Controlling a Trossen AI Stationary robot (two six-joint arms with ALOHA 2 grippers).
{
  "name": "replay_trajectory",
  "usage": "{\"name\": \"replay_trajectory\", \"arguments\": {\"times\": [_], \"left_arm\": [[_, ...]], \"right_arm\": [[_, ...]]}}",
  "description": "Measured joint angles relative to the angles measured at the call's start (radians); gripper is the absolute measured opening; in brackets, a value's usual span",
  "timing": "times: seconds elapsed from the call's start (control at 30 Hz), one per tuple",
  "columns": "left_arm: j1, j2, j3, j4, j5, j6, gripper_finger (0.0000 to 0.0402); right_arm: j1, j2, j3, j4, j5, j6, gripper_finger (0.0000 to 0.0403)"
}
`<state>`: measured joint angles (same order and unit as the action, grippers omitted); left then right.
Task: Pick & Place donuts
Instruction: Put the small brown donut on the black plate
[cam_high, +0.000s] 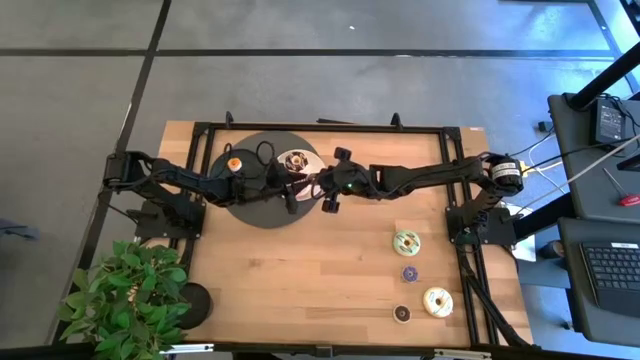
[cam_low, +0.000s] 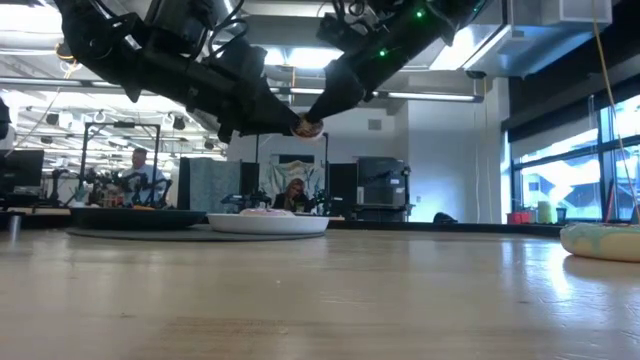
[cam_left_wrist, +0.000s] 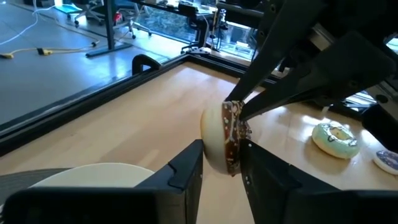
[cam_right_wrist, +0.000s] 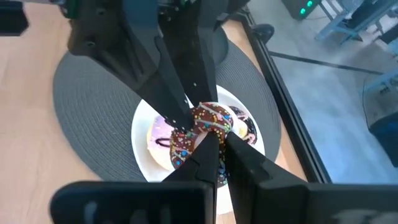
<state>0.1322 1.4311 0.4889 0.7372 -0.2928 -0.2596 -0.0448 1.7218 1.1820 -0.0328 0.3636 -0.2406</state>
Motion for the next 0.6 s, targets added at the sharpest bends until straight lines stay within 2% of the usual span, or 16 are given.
{"name": "replay_trajectory", "arguments": {"times": [0.3, 0.6], "left_arm": [[0.0, 0.0, 0.0, 0.0, -0.002, -0.008, 0.0094], [0.0, 0.0, 0.0, -0.006, -0.007, 0.007, 0.0123]], "right_arm": [[0.001, 0.0, 0.0, 0.02, -0.007, -0.03, 0.0025], [0.001, 0.0, 0.0, 0.021, -0.011, -0.03, 0.0025]]}}
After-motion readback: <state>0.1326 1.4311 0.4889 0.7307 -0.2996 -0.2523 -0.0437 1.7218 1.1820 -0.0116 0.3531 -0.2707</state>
